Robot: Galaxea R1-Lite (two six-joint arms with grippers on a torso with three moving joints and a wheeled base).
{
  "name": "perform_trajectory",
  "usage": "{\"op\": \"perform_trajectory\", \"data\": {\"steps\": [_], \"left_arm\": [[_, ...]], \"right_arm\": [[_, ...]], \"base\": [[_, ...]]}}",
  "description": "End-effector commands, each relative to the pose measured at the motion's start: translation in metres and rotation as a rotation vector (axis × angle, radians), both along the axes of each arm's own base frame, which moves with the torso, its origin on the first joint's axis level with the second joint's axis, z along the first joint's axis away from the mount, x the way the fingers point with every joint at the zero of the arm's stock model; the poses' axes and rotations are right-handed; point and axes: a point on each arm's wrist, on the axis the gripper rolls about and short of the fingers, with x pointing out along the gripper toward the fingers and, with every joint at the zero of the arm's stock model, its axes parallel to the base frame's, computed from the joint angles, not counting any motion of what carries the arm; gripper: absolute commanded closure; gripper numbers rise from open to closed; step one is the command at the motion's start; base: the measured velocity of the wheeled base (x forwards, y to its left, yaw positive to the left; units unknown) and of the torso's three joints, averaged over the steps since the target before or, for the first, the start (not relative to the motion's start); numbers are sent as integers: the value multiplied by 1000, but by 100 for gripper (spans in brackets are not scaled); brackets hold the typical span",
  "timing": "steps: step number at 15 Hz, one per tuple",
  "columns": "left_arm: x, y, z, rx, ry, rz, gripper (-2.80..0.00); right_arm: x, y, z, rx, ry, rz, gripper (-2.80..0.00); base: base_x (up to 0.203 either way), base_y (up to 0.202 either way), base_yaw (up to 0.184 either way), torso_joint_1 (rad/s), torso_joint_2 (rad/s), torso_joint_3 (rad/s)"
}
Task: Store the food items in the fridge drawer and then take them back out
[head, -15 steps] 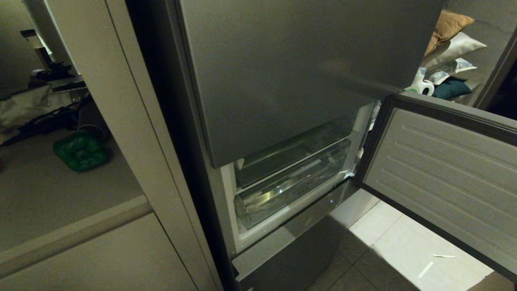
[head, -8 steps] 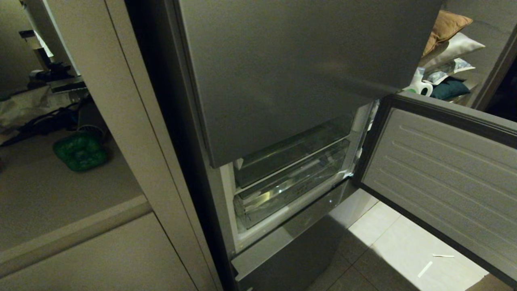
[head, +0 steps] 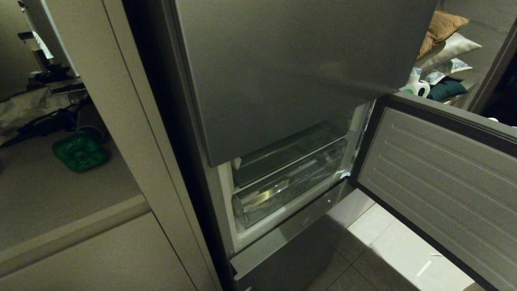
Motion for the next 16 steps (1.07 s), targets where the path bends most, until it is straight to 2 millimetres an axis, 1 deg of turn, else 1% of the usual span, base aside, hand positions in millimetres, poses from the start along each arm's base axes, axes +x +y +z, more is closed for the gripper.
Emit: {"op": "perform_trajectory", "data": {"steps": [1, 3, 4, 6, 9, 11, 13, 16], "left_arm": [[0, 0, 0, -1, 1, 1, 0], [0, 0, 0, -1, 1, 1, 0], [0, 0, 0, -1, 1, 1, 0], [0, 0, 0, -1, 1, 1, 0], [0, 0, 0, -1, 1, 1, 0], [0, 0, 0, -1, 1, 1, 0], [0, 0, 0, -1, 1, 1, 0], [0, 0, 0, -1, 1, 1, 0]], "right_arm": [[-5, 41, 26, -166, -43, 18, 0], [-8, 63, 41, -243, -79, 24, 0], [-8, 68, 49, -269, -102, 30, 0], [-8, 69, 56, -298, -120, 35, 0], [-8, 65, 58, -296, -122, 28, 0], [-8, 62, 56, -276, -120, 24, 0], [-7, 60, 50, -217, -112, 21, 0], [-8, 63, 28, -55, -93, 16, 0]], "base": [[0, 0, 0, 0, 0, 0], [0, 0, 0, 0, 0, 0], [0, 0, 0, 36, 17, -2], [0, 0, 0, 14, 5, -2], [0, 0, 0, 0, 0, 0], [0, 0, 0, 0, 0, 0], [0, 0, 0, 0, 0, 0], [0, 0, 0, 0, 0, 0]]}}
